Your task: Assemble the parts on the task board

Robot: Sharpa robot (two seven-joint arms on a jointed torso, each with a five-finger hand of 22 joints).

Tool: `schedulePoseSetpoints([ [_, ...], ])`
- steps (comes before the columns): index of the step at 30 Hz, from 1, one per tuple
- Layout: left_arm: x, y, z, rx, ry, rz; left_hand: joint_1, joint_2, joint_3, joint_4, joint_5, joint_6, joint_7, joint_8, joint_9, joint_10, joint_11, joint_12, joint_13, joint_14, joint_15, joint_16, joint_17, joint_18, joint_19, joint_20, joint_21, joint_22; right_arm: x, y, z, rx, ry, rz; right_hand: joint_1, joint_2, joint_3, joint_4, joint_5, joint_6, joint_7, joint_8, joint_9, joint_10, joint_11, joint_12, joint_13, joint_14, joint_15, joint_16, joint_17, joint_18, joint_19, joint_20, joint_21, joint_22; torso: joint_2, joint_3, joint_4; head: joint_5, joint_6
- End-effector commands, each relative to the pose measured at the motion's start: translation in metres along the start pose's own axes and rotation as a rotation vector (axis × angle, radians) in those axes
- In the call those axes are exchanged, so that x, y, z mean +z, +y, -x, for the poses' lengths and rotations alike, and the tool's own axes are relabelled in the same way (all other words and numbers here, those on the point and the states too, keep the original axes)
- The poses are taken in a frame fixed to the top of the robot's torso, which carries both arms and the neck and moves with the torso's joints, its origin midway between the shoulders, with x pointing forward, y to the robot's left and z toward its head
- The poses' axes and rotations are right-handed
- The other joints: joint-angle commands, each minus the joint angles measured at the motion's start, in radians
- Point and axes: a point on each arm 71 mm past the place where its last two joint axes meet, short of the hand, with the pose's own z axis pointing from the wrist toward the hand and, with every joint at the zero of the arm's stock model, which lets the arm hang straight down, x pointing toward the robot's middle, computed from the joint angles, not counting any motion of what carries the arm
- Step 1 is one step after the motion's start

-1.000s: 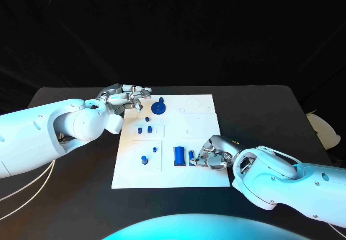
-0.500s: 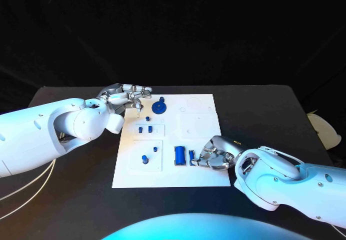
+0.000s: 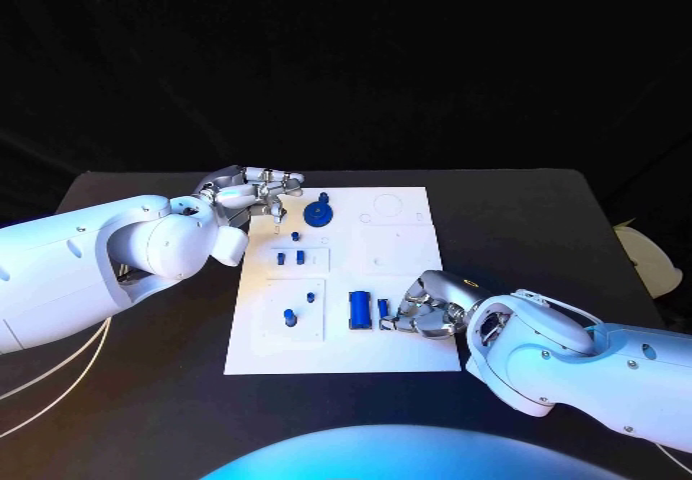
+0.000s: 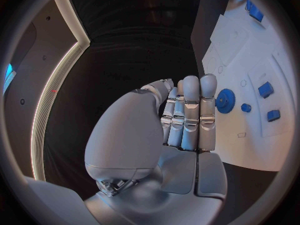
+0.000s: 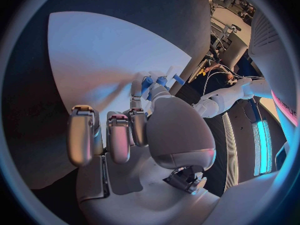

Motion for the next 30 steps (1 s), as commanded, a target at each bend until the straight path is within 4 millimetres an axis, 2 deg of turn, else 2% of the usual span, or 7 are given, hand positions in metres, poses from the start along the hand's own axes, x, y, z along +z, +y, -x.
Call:
schedulePoseSetpoints([
  [1,0.000,-0.001,-0.002,-0.004,0.020,-0.003,-0.008,0.004,0.000,0.000,-0.001,-0.006,0.004,0.001,-0.001,-0.006,0.001,0.006,-0.001,-0.006,0.001,-0.006,-0.001,0.009,-0.008,0.002,-0.005,-0.001,0.002,0.000,-0.002,-0.034,0.014,0.010,0.021,0.005,-0.003,-0.007,-0.005,-0.001,0.001,0.000,0.002,0.059,-0.003,0.004,0.166,0.104,-0.005,0.004,0.263,-0.011,0.056,-0.008,0.004,0.222,0.000,-0.0003,-0.0011,0.000,-0.001],
  [13,0.000,-0.001,-0.003,-0.004,0.021,-0.003,-0.008,0.004,0.000,0.000,-0.001,-0.006,0.004,0.001,-0.001,-0.006,0.001,0.006,-0.001,-0.006,0.001,-0.006,-0.001,0.009,-0.008,0.002,-0.005,-0.001,0.009,-0.001,-0.001,-0.050,-0.015,0.008,0.035,0.009,-0.002,-0.010,-0.008,-0.001,0.000,0.001,0.002,0.060,-0.004,0.007,0.169,0.104,-0.005,0.004,0.263,-0.011,0.056,-0.009,0.006,0.222,-0.001,-0.0005,-0.0003,-0.001,0.001],
  [23,0.001,-0.001,-0.003,-0.004,0.022,-0.003,-0.008,0.004,0.000,0.000,-0.001,-0.006,0.004,0.001,-0.001,-0.006,0.001,0.006,-0.001,-0.006,0.001,-0.006,-0.001,0.009,-0.008,0.002,-0.005,-0.001,0.013,-0.002,0.000,-0.055,-0.016,0.015,0.058,0.012,-0.013,-0.009,-0.049,0.001,0.000,0.002,0.003,0.062,-0.004,0.011,0.171,0.104,-0.006,0.004,0.263,-0.012,0.057,-0.009,0.009,0.223,-0.001,-0.0007,-0.0004,-0.002,0.003],
  [30,0.001,0.000,-0.002,-0.004,0.021,-0.003,-0.008,0.004,0.000,0.000,-0.001,-0.006,0.004,0.001,-0.001,-0.006,0.001,0.006,-0.001,-0.006,0.001,-0.006,-0.001,0.009,-0.008,0.002,-0.005,-0.001,0.013,-0.001,0.000,-0.049,-0.019,0.033,0.059,0.012,-0.018,-0.007,-0.059,0.001,0.000,0.003,0.004,0.062,-0.004,0.012,0.172,0.104,-0.006,0.004,0.263,-0.012,0.057,-0.009,0.009,0.223,-0.001,0.0001,-0.0009,-0.002,0.006],
])
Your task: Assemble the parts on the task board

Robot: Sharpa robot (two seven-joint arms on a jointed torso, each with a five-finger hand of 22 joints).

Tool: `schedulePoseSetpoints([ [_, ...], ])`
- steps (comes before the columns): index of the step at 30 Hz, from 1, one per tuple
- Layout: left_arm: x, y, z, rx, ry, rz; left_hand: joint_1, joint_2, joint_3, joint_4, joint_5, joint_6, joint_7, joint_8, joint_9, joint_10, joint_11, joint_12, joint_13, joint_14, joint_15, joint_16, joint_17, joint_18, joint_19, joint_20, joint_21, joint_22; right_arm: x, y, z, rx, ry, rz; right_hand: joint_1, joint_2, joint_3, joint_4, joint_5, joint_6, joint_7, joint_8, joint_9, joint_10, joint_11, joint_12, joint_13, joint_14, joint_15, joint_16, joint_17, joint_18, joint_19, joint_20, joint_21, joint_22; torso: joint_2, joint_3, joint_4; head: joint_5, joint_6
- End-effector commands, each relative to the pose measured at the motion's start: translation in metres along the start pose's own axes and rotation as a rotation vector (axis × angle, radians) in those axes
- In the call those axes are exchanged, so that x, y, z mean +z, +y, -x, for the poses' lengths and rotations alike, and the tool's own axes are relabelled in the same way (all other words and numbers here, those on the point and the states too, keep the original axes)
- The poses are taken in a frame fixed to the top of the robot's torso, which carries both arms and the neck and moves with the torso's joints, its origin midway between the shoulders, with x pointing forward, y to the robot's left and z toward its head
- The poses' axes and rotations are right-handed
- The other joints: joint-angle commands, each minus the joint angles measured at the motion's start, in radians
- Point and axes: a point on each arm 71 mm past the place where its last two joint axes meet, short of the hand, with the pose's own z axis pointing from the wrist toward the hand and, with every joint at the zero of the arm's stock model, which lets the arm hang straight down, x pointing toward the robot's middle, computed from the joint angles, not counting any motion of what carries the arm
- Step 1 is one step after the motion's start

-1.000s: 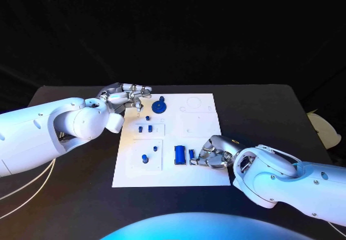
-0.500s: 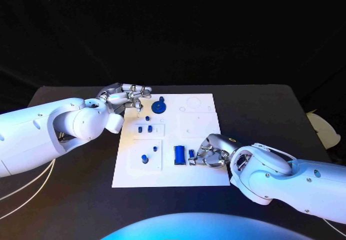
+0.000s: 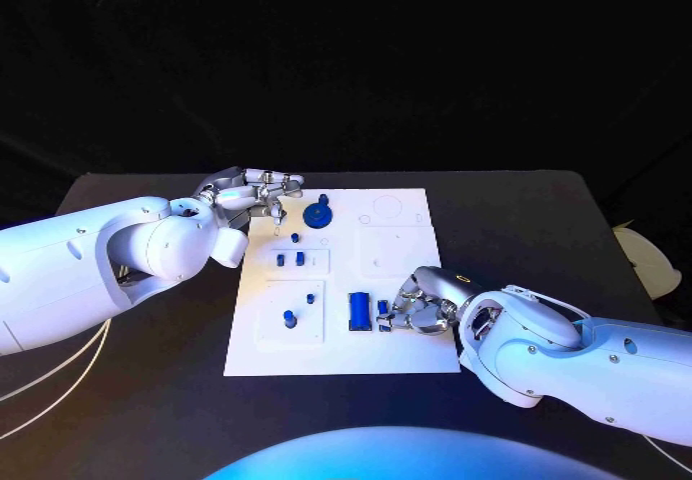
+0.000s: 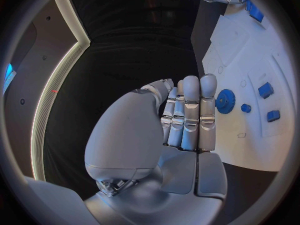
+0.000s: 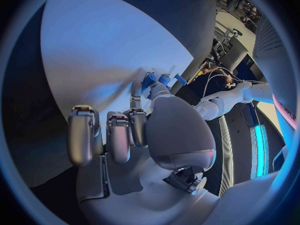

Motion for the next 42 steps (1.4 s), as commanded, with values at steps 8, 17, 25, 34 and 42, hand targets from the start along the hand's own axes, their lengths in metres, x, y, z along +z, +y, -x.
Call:
schedulePoseSetpoints([
  [8,0.001,0.000,-0.003,-0.004,0.022,-0.002,-0.009,0.006,0.000,0.001,-0.001,-0.006,0.004,0.001,-0.001,-0.006,0.001,0.007,-0.001,-0.006,0.001,-0.006,-0.001,0.010,-0.009,0.002,-0.009,-0.004,-0.003,0.005,0.004,0.055,-0.067,0.068,-0.001,0.004,-0.018,0.015,-0.006,-0.001,0.002,0.001,0.000,0.059,-0.002,-0.008,0.167,0.104,-0.005,0.004,0.263,-0.013,0.056,-0.009,0.003,0.221,0.000,0.0012,-0.0009,-0.001,0.006],
  [17,0.001,0.000,-0.003,-0.004,0.023,-0.002,-0.009,0.006,0.000,0.001,-0.001,-0.006,0.004,0.001,-0.001,-0.006,0.001,0.007,-0.001,-0.006,0.001,-0.006,-0.001,0.010,-0.009,0.002,-0.009,-0.004,-0.011,0.004,0.007,0.065,-0.062,0.079,-0.004,0.007,-0.021,0.019,-0.002,-0.001,0.002,0.001,0.000,0.060,-0.002,-0.005,0.169,0.104,-0.004,0.004,0.263,-0.013,0.057,-0.008,0.004,0.222,0.001,0.0007,0.0001,-0.001,0.008],
  [25,0.001,0.000,-0.002,-0.004,0.022,-0.002,-0.009,0.006,0.000,0.001,-0.001,-0.006,0.004,0.001,-0.001,-0.006,0.001,0.007,-0.001,-0.006,0.001,-0.006,-0.001,0.010,-0.009,0.002,-0.009,-0.004,-0.017,-0.002,0.007,0.042,-0.017,0.063,0.005,0.002,-0.026,0.014,0.001,-0.001,0.001,0.002,0.001,0.060,-0.003,-0.004,0.170,0.104,-0.004,0.004,0.263,-0.013,0.057,-0.008,0.004,0.222,0.001,0.0007,-0.0013,0.001,0.007],
  [34,0.001,0.000,-0.002,-0.003,0.022,-0.002,-0.009,0.006,0.001,0.001,-0.001,-0.006,0.004,0.001,-0.001,-0.007,0.001,0.008,-0.001,-0.007,0.001,-0.006,-0.002,0.010,-0.009,0.002,-0.009,-0.004,-0.021,-0.003,0.005,0.030,0.011,0.058,0.017,0.000,-0.028,0.010,0.000,-0.001,0.000,0.002,0.001,0.061,-0.003,-0.004,0.170,0.104,-0.005,0.004,0.263,-0.013,0.057,-0.008,0.004,0.222,0.001,0.0008,-0.0010,0.000,0.006],
  [42,0.001,0.000,-0.002,-0.003,0.022,-0.002,-0.009,0.006,0.001,0.001,-0.001,-0.006,0.004,0.001,-0.001,-0.007,0.001,0.008,-0.001,-0.007,0.001,-0.006,-0.002,0.010,-0.009,0.002,-0.009,-0.004,-0.019,-0.004,0.003,0.023,0.017,0.051,0.019,0.001,-0.028,0.009,0.000,-0.001,0.000,0.002,0.001,0.061,-0.003,-0.002,0.171,0.104,-0.005,0.004,0.263,-0.013,0.057,-0.008,0.005,0.222,0.001,0.0006,0.0003,0.001,0.003],
])
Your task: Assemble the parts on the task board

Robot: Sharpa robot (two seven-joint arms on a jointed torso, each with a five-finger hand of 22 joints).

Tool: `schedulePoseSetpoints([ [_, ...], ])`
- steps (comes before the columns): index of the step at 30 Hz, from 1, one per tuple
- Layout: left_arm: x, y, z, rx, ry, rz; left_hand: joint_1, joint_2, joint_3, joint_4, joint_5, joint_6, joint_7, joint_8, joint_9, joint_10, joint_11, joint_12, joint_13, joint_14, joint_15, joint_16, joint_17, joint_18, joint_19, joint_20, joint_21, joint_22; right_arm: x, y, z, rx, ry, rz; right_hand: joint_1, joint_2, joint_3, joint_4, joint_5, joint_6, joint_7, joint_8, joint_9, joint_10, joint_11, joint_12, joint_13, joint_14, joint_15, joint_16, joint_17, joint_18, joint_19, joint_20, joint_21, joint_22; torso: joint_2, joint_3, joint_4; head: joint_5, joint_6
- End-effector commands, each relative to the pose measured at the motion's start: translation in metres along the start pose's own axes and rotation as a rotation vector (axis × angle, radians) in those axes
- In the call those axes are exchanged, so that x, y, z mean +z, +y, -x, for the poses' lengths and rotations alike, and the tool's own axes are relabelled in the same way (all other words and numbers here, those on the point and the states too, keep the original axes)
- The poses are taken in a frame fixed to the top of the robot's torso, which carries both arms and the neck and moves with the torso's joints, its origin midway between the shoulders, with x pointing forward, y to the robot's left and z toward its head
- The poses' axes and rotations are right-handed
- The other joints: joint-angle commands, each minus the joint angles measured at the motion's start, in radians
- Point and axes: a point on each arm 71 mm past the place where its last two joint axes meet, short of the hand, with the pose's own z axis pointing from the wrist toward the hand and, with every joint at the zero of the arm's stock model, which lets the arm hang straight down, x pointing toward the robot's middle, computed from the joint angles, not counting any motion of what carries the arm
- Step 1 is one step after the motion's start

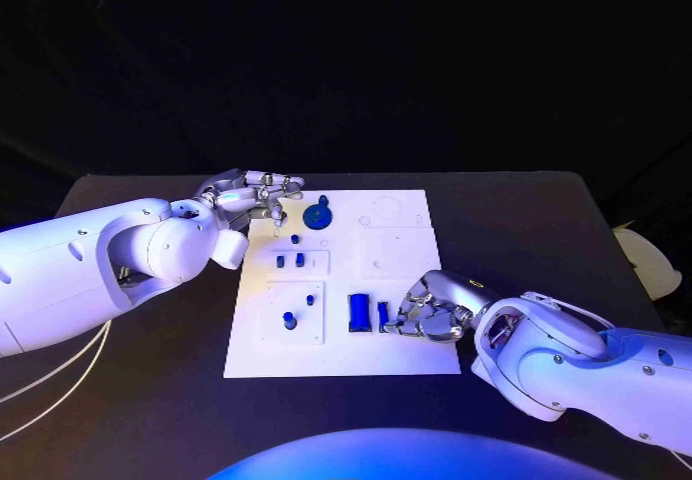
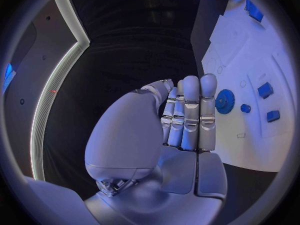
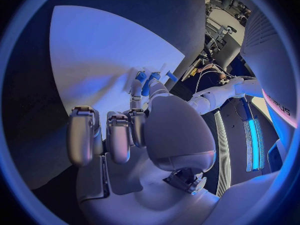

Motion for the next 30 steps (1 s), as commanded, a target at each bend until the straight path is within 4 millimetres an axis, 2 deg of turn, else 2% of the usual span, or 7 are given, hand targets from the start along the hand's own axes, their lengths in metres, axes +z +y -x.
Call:
schedulePoseSetpoints([
  [1,0.000,-0.001,-0.003,-0.004,0.020,-0.004,-0.005,0.002,0.000,0.001,-0.001,-0.006,0.004,0.001,-0.001,-0.007,0.001,0.004,-0.001,-0.007,0.001,-0.006,-0.001,0.010,-0.005,-0.002,-0.002,-0.001,0.001,0.000,-0.003,-0.020,0.026,0.002,0.010,-0.001,-0.005,-0.003,0.006,-0.001,0.000,0.002,0.001,0.061,-0.003,0.003,0.171,0.104,-0.005,0.004,0.263,-0.013,0.057,-0.008,0.005,0.222,0.000,-0.0006,0.0005,0.001,-0.002],
  [22,0.000,-0.001,-0.003,-0.004,0.021,-0.004,-0.005,0.002,0.000,0.001,-0.001,-0.006,0.004,0.001,-0.001,-0.007,0.001,0.004,-0.001,-0.007,0.001,-0.006,-0.001,0.010,-0.005,-0.002,-0.002,-0.001,0.017,-0.005,-0.006,-0.051,0.014,-0.025,0.024,0.010,-0.003,-0.005,0.003,0.001,-0.001,0.004,0.001,0.063,-0.005,0.009,0.174,0.104,-0.006,0.004,0.263,-0.014,0.058,-0.009,0.009,0.223,0.000,0.0005,0.0013,0.001,-0.003],
  [30,0.001,-0.001,-0.003,-0.004,0.022,-0.003,-0.005,0.002,0.000,0.001,-0.001,-0.006,0.004,0.001,-0.001,-0.007,0.001,0.004,-0.001,-0.007,0.001,-0.006,-0.001,0.010,-0.005,-0.002,-0.002,-0.001,0.021,-0.003,-0.009,-0.056,0.032,-0.027,0.025,0.011,-0.003,-0.005,0.003,0.001,-0.002,0.004,0.001,0.063,-0.005,0.009,0.174,0.104,-0.006,0.004,0.263,-0.014,0.057,-0.009,0.007,0.223,0.000,-0.0002,0.0003,0.001,-0.003],
])
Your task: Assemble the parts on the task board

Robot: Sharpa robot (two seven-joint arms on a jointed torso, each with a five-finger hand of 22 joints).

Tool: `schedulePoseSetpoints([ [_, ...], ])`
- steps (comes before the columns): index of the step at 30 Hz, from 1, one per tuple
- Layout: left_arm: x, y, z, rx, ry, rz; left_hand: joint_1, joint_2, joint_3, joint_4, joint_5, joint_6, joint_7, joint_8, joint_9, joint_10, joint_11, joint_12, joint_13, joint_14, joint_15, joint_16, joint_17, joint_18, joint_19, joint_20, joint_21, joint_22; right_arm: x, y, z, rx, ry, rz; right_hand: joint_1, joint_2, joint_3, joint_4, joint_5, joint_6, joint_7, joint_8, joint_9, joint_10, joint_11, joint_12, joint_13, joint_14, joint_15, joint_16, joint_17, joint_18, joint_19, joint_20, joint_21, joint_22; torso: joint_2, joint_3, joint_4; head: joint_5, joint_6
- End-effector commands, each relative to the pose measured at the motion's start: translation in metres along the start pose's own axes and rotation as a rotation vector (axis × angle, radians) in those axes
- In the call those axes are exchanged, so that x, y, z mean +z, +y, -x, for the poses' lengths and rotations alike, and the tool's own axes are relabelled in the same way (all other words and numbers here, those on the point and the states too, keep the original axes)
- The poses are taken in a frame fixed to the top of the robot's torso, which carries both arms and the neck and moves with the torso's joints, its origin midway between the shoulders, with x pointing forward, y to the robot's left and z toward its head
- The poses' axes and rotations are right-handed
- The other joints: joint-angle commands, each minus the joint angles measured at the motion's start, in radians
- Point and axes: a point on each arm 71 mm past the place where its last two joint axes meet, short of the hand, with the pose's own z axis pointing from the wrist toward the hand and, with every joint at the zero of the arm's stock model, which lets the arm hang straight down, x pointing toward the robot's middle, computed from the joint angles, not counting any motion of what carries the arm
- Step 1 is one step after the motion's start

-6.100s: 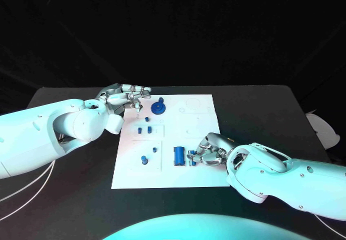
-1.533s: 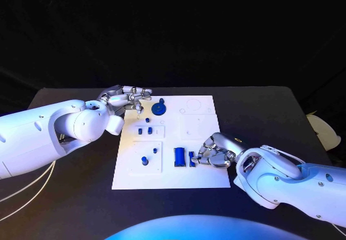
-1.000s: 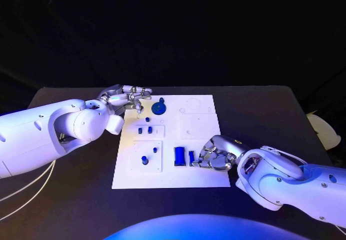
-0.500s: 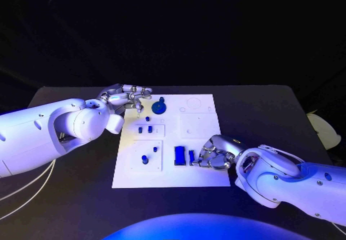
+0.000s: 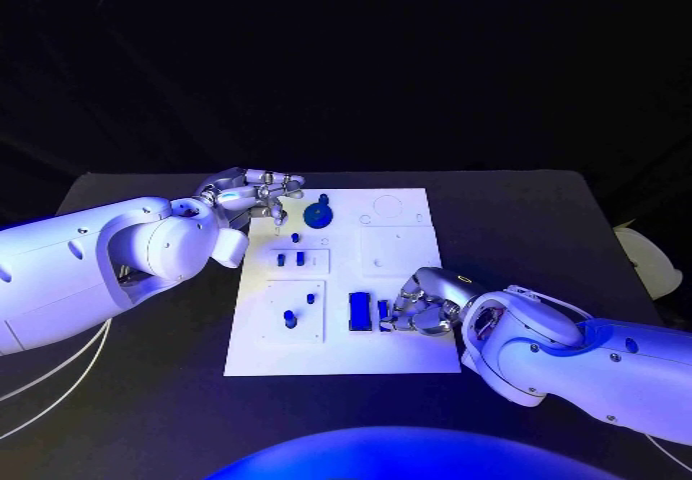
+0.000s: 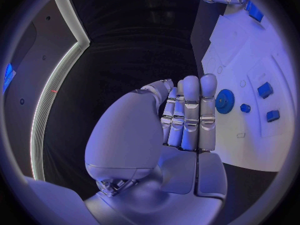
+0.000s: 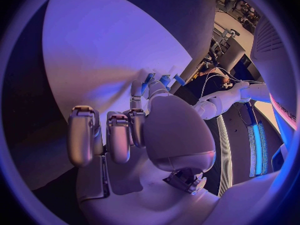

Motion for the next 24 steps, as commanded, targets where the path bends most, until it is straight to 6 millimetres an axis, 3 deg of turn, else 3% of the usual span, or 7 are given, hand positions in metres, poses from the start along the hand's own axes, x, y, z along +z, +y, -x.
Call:
schedulePoseSetpoints([
  [1,0.000,-0.001,-0.003,-0.004,0.020,-0.004,-0.005,0.002,0.001,0.001,-0.001,-0.006,0.004,0.001,-0.001,-0.007,0.001,0.004,-0.001,-0.007,0.001,-0.006,-0.001,0.010,-0.005,-0.001,-0.002,-0.001,0.000,0.000,-0.002,-0.021,0.018,-0.004,0.008,0.002,-0.003,-0.005,0.005,0.001,-0.002,0.004,0.001,0.063,-0.005,0.005,0.173,0.104,-0.006,0.004,0.263,-0.014,0.057,-0.009,0.000,0.223,-0.001,-0.0003,-0.0013,0.001,0.001],
  [10,0.000,0.000,-0.002,-0.004,0.019,-0.004,-0.005,0.002,0.001,0.001,-0.001,-0.006,0.004,0.001,-0.001,-0.007,0.001,0.004,-0.001,-0.007,0.001,-0.006,-0.001,0.010,-0.005,-0.001,-0.002,-0.001,-0.007,0.002,0.001,-0.003,-0.003,0.018,0.010,-0.002,-0.007,-0.004,0.006,-0.002,0.000,0.002,0.000,0.060,-0.004,-0.006,0.166,0.104,-0.006,0.004,0.263,-0.012,0.054,-0.009,-0.010,0.220,-0.002,0.0000,-0.0013,0.001,0.004],
  [15,0.001,0.000,-0.001,-0.003,0.015,-0.005,-0.005,0.002,0.001,0.001,-0.001,-0.006,0.004,0.001,-0.001,-0.007,0.001,0.004,-0.001,-0.007,0.001,-0.006,-0.001,0.010,-0.005,-0.001,-0.002,-0.001,-0.012,0.004,0.014,0.072,-0.046,0.060,0.009,-0.011,-0.025,0.003,0.020,-0.030,0.013,-0.013,-0.006,0.040,0.006,-0.062,0.138,0.099,0.001,-0.007,0.242,-0.001,0.035,-0.005,-0.075,0.205,-0.006,-0.0019,-0.0029,-0.001,0.013],
  [19,0.002,0.002,-0.001,-0.006,0.011,-0.010,-0.009,0.001,-0.002,0.002,-0.002,-0.006,0.004,0.002,-0.002,-0.008,0.001,0.006,-0.001,-0.008,0.002,-0.007,-0.002,0.010,-0.006,-0.001,-0.006,-0.003,-0.009,0.002,0.030,0.191,-0.082,0.113,0.029,-0.013,-0.038,0.003,0.049,-0.087,0.042,-0.053,-0.024,-0.009,0.030,-0.183,0.073,0.078,0.020,-0.055,0.160,0.025,-0.015,0.008,-0.232,0.166,-0.014,-0.0047,-0.0059,-0.003,0.023],
  [24,0.005,0.005,0.001,-0.013,-0.009,-0.029,-0.025,-0.009,-0.015,0.011,-0.002,-0.009,0.003,0.001,-0.003,-0.014,0.002,0.008,-0.002,-0.021,0.005,-0.014,-0.006,0.019,-0.040,0.002,-0.062,-0.044,0.005,-0.011,0.052,0.424,-0.104,0.139,0.092,0.008,-0.046,-0.006,0.063,-0.125,0.067,-0.084,-0.038,-0.151,0.053,-0.506,-0.117,0.014,0.042,-0.216,-0.057,0.082,-0.140,0.034,-0.603,0.058,-0.034,-0.0118,-0.0077,-0.007,0.047],
])
